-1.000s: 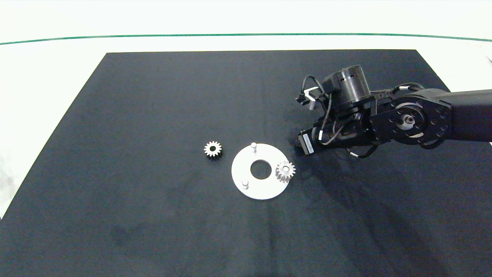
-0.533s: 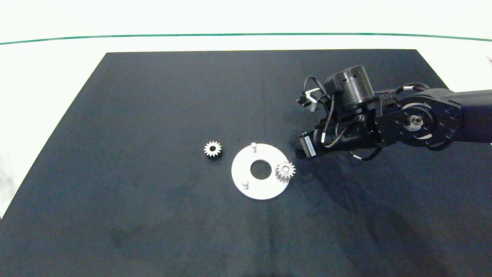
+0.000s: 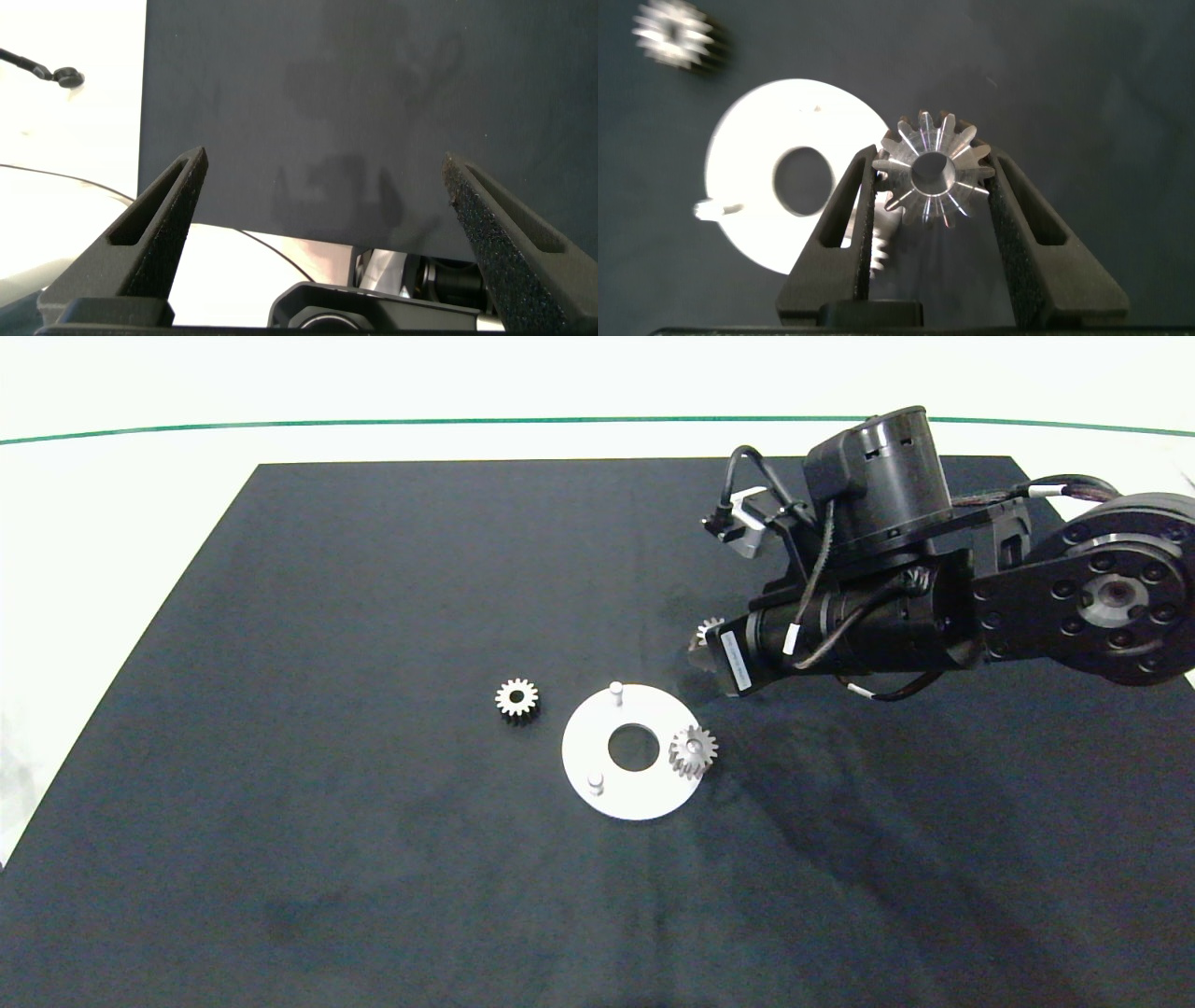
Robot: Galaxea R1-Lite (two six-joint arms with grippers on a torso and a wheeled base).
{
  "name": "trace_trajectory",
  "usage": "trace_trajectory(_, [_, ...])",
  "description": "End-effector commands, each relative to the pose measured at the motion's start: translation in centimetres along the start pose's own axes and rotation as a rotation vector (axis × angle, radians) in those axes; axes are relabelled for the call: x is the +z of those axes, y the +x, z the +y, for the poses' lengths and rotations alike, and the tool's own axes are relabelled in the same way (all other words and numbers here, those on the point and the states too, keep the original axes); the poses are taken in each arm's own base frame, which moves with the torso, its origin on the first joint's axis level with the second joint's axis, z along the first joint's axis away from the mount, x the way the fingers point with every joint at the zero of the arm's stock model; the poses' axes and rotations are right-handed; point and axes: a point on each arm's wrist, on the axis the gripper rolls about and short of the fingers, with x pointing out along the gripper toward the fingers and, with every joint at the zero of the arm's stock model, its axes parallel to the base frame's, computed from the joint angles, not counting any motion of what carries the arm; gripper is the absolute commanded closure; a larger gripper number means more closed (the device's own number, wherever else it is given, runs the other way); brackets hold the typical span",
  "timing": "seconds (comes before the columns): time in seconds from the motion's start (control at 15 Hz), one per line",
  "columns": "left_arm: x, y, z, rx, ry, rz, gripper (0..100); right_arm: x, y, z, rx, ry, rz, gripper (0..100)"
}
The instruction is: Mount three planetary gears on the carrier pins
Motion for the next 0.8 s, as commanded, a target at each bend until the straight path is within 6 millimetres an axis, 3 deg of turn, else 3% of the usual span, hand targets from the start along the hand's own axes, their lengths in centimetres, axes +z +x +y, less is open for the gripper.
trace_trajectory(0.07, [-0.1,0.0,0.0,0.002,0.001,0.003,0,0.4,0.7,1.8,0.039,-0.019,-0.013,81])
trace_trajectory(0.47, [-0.7,-0.9,-0.1,0.016,0.001,-0.045,0,0.6,3.0,4.1,0.074,-0.041,-0.006,81])
trace_trajectory(0.8, [-0.9,-1.1,-0.1,0.017,0.001,-0.057,0,0.8,3.8,4.5,0.074,-0.047,-0.002,81])
